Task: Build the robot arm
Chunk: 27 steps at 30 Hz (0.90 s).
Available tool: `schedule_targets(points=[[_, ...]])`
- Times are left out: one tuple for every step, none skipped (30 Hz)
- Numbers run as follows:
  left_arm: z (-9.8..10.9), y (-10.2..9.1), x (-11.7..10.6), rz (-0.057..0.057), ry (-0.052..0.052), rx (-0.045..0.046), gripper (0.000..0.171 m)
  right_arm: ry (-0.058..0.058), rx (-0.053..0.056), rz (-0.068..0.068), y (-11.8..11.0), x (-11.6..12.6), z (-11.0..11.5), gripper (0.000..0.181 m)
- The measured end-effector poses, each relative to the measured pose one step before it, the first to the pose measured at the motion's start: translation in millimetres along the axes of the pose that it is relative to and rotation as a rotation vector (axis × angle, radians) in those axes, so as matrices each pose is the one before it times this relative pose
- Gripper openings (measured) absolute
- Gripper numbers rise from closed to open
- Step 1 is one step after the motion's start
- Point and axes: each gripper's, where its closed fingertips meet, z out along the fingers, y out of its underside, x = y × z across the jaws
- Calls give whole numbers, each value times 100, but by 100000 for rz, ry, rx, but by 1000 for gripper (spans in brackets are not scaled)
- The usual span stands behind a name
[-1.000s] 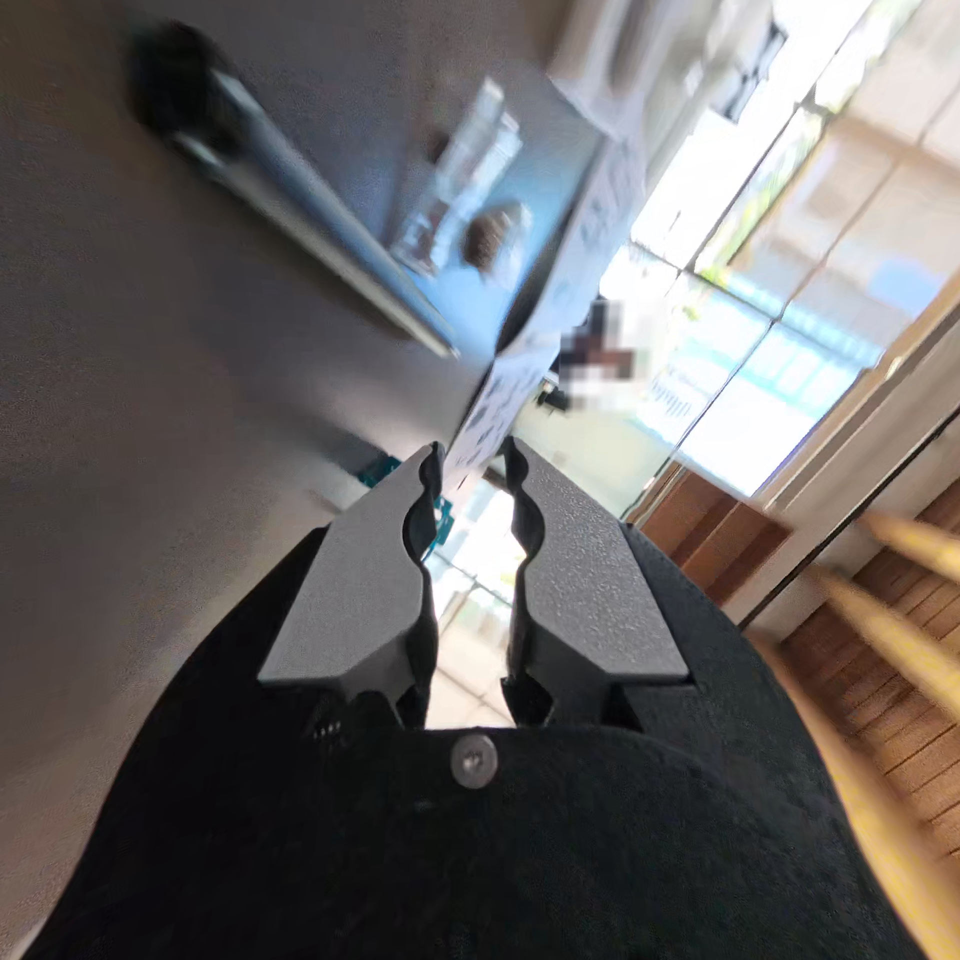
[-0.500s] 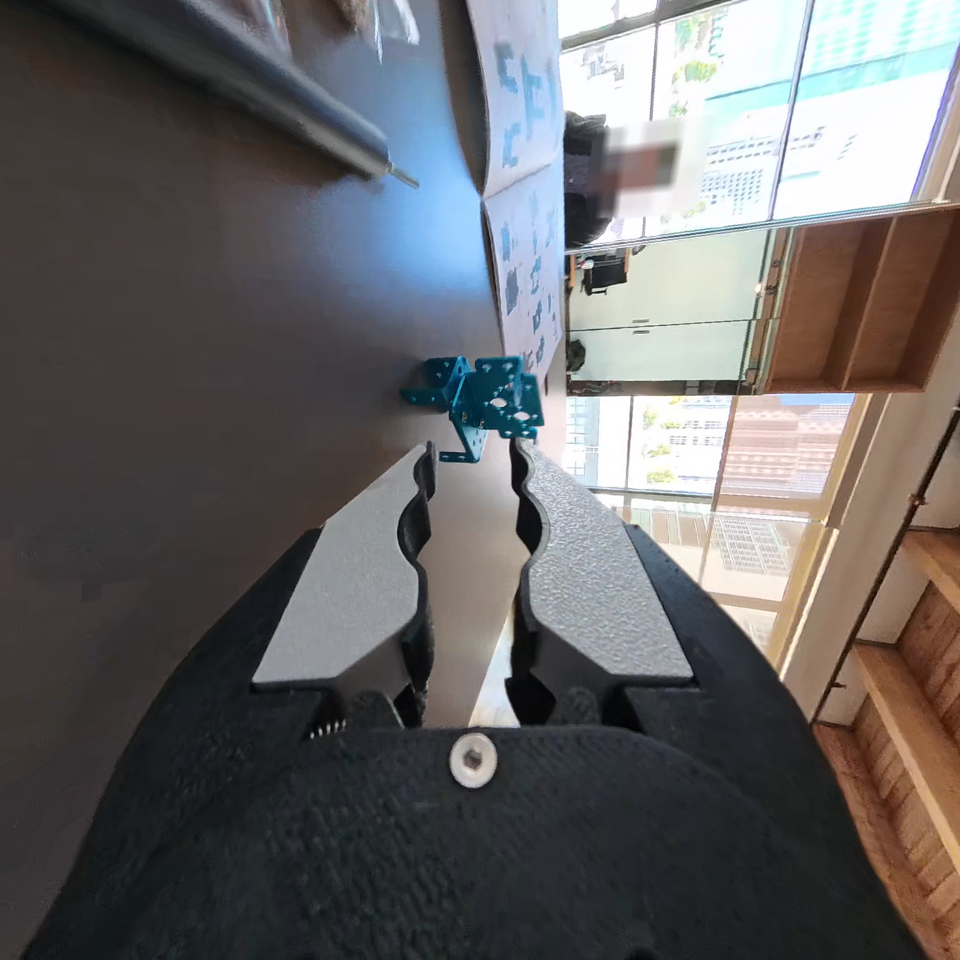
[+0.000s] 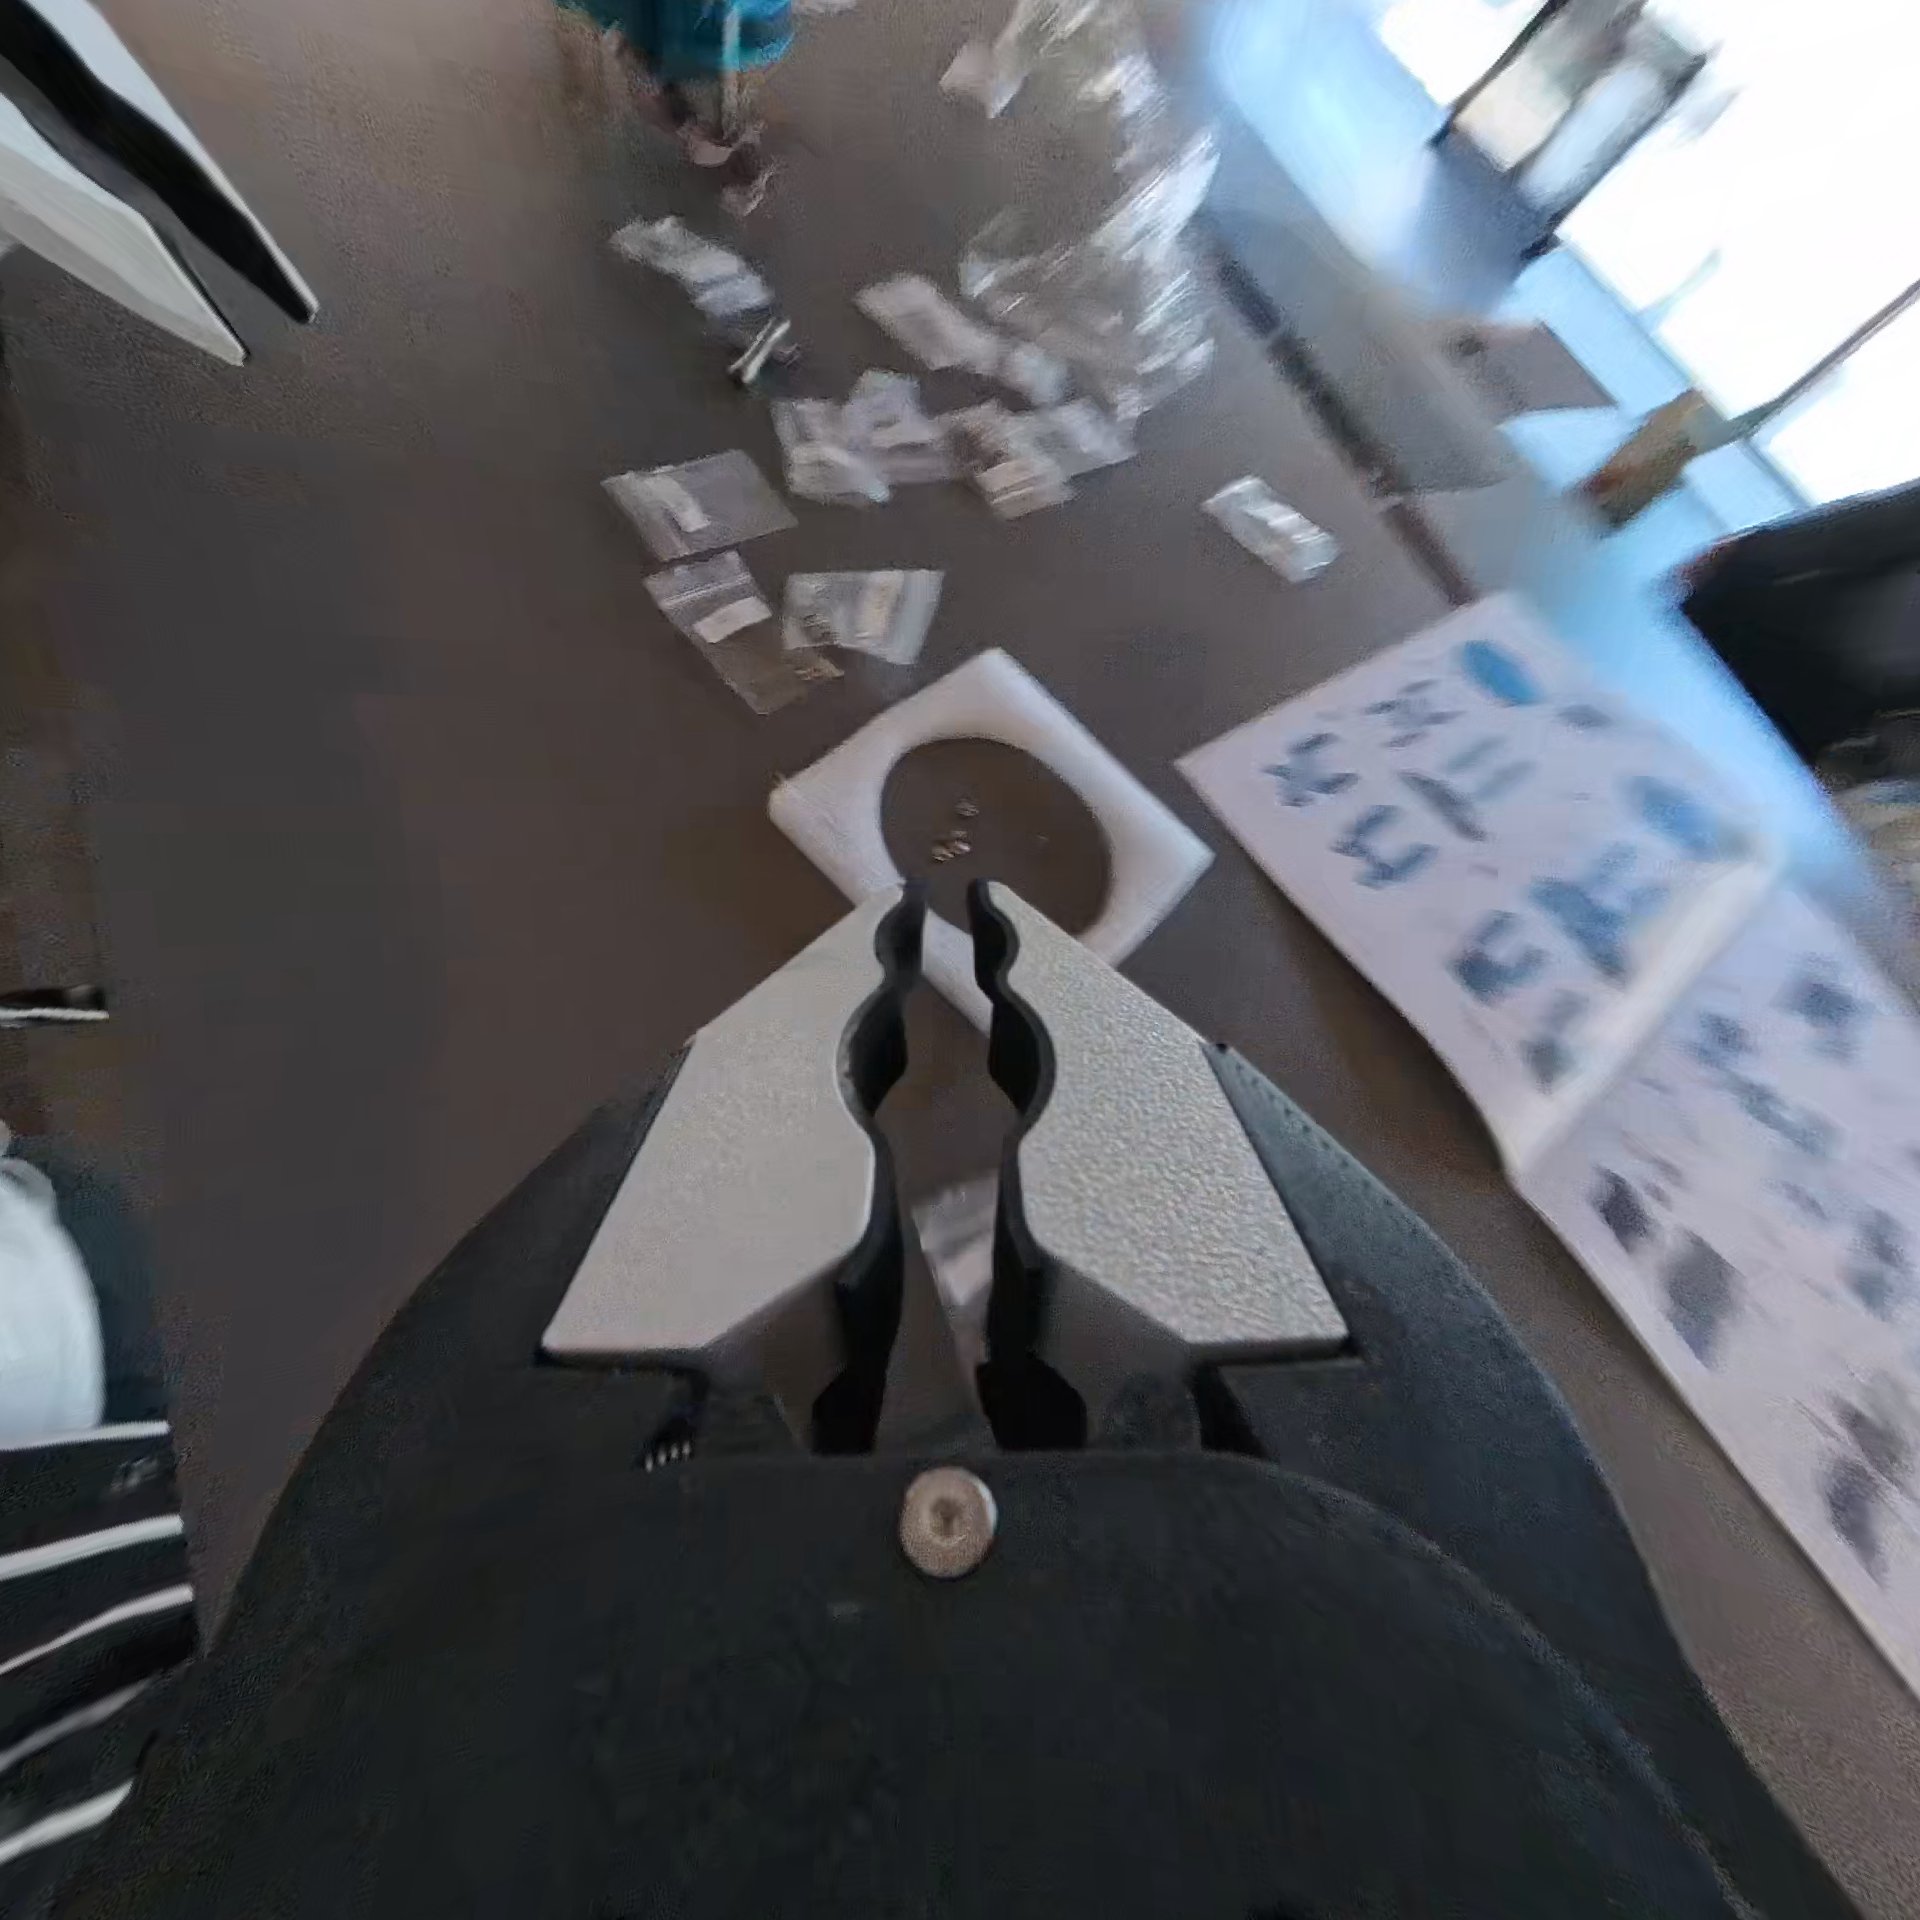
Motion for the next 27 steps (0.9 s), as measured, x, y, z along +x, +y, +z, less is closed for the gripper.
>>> schedule_targets(points=[[94, 41, 261, -1100, 884, 1502, 29, -5866, -7192, -2017, 104, 192, 2261, 4], [78, 95, 283, -1066, 1089, 1276, 29, -4910, -7456, -5959, 264, 500, 1925, 3], [46, 183, 257, -806, 1124, 909, 29, -8928, -6861, -7442, 268, -69, 1512, 4], [-2, 258, 216, -543, 994, 560, 29, -7371, -6963, -7154, 312, 89, 1104, 5], [-60, 301, 139, -361, 751, 262, 29, -3893, -6478, -6292, 290, 429, 811, 5], [-142, 301, 67, -249, 450, 210, 29, -4036, -6291, -5579, 386, 245, 720, 5], [-215, 252, 14, -238, 184, 477, 29, -2866, -6532, -3845, 464, 332, 671, 6], [-298, 213, -46, -359, -63, 765, 29, 530, -5264, -2025, 263, 782, 601, 7], [-347, 186, -71, -563, -191, 858, 29, -1793, -2519, -396, -69, 365, 593, 7], [-388, 205, -124, -801, -301, 807, 28, -4284, -1140, 2610, -257, -27, 641, 9], [-415, 190, -173, -1037, -426, 792, 28, -2679, -1092, 5377, -282, 243, 615, 12], [-436, 187, -195, -1144, -424, 790, 28, -3454, -401, 5313, -373, 24, 522, 13], [-462, 177, -216, -1022, -469, 732, 28, -2612, 561, 3800, -440, -44, 440, 13], [-476, 153, -259, -787, -749, 688, 28, -103, 1006, 1732, -446, 143, 341, 13], [-472, 135, -326, -575, -997, 634, 28, 1157, 781, 487, -360, 226, 243, 12], [-456, 115, -321, -454, -979, 530, 28, 290, -260, 382, -175, 46, 181, 11], [-427, 92, -311, -447, -881, 468, 28, -502, -1226, 344, 6, -74, 170, 12], [-392, 67, -291, -507, -824, 440, 28, 148, -1570, -60, 101, 1, 138, 12], [-350, 44, -266, -548, -713, 456, 28, 201, -1098, -221, 80, 25, 64, 13], [-302, 22, -209, -461, -530, 538, 28, 118, -716, 92, 52, 35, 24, 13], [-254, 1, -185, -340, -494, 571, 28, 15, -578, 516, 54, 36, 31, 14], [-180, 25, -174, -315, -493, 460, 28, -156, -764, 498, 79, 45, 70, 14], [-132, 38, -141, -380, -304, 328, 27, 99, -823, 225, 99, 66, 113, 14], [-81, 50, -108, -461, -127, 302, 27, -204, -681, 132, 80, -1, 121, 14], [-47, 47, -50, -464, 61, 257, 27, -178, -1051, 142, 134, 1, 114, 15], [-31, 62, -14, -345, 205, 118, 27, 9, -921, -147, 119, -5, 110, 15], [-24, 57, 4, -159, 128, 48, 27, -111, -55, -88, 3, -49, 77, 15]])
